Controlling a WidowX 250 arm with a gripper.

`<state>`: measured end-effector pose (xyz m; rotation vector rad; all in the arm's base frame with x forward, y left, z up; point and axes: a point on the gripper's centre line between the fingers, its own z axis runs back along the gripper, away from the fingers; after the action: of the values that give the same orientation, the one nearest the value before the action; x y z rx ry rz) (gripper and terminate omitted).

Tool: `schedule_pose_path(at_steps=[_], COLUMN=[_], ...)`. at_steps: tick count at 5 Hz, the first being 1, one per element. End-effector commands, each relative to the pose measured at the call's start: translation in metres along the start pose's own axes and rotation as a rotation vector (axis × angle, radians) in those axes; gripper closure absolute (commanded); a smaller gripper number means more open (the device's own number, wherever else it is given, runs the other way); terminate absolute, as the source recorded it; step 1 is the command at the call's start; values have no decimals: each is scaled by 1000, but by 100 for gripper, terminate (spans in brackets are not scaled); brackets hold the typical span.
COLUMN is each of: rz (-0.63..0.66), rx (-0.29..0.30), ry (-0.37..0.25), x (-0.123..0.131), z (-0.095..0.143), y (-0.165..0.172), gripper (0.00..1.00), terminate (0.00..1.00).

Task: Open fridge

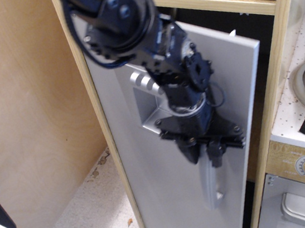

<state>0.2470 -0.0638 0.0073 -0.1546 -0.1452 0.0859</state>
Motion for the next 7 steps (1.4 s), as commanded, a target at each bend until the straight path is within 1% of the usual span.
schedule_pose_path(at_steps=[1,2,3,4,5,6,7], rz=[-50,-126,-312,-402,-473,-498,-391], rx=[-27,-114,-182,-220,-202,-128,-45], ry=[23,70,56,41,-2,-53,-63], x=[-45,-63,-63,-48,-25,3,29], z=[22,15,3,-7,-8,-5,5], y=[-23,-44,-70,-96,-120,-140,-141], gripper=[0,0,0,0,0,0,0], terminate=[0,0,0,0,0,0,0])
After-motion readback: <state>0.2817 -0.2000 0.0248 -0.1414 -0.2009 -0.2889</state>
